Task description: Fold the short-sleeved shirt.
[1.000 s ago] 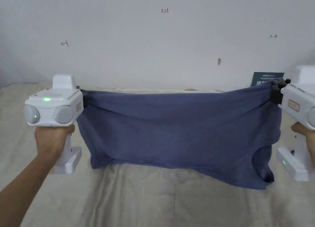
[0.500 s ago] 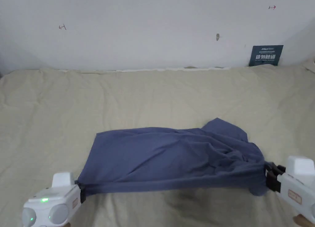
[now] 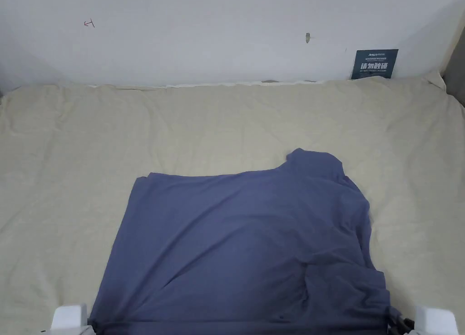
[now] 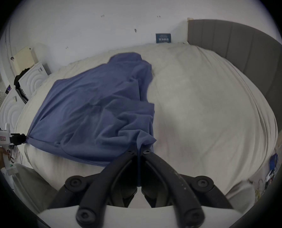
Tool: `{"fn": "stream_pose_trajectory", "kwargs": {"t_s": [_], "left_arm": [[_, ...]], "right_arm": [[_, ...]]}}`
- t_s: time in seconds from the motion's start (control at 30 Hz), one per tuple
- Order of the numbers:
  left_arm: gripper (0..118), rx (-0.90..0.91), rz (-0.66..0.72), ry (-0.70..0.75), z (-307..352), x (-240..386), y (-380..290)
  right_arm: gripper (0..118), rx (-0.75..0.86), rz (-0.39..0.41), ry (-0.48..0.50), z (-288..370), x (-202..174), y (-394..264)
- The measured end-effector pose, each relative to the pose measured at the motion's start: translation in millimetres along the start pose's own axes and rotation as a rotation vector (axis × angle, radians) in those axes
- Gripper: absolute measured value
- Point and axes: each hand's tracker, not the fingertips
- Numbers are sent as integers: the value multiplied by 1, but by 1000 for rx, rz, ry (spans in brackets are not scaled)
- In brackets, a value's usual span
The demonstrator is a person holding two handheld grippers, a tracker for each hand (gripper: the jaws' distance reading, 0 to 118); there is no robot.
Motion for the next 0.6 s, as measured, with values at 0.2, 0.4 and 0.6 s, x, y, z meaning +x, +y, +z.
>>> {"fn": "stream_pose_trajectory", "kwargs": {"t_s": [0.2, 0.4, 0.6], "left_arm": [[3, -13, -8, 17, 0, 5, -3], [118, 55, 113, -71, 30, 6, 26], [117, 398, 114, -136, 110, 28, 84]], "right_arm": [[5, -67, -40, -33, -17, -1, -27], [89, 65, 45, -70, 21, -33, 21], [112, 407, 73, -61, 94, -70, 93]]}}
